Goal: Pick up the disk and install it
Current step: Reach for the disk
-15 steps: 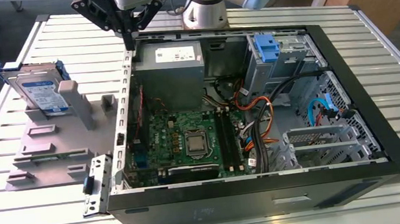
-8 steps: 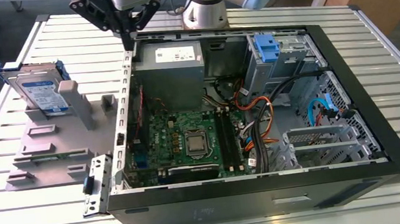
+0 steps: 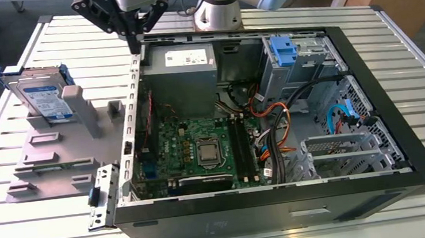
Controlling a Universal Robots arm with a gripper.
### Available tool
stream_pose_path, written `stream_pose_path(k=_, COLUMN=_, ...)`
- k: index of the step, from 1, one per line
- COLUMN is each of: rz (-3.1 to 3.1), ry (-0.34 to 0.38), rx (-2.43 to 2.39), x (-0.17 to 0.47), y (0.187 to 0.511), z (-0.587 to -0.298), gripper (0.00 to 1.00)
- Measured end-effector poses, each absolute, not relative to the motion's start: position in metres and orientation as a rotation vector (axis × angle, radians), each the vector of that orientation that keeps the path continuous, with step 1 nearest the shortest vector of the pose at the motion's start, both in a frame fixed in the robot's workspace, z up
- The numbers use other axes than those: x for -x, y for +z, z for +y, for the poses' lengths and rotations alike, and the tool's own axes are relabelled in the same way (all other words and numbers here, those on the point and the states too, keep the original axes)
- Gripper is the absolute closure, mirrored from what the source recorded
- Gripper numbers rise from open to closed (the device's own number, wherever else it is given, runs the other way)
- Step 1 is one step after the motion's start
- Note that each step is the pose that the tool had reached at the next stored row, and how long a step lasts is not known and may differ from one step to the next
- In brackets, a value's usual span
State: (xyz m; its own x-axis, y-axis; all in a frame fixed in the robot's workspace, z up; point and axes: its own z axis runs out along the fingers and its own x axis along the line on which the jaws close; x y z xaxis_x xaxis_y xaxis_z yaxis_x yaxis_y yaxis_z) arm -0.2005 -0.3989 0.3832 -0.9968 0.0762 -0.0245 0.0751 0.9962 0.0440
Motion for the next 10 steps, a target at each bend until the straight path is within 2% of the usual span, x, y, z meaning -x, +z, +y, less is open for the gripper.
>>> stream_pose_path(k=10, rz=3.112, ry=0.067, rx=-0.118, x=0.2039, y=0.3829, z=-0.3989, gripper=0.89)
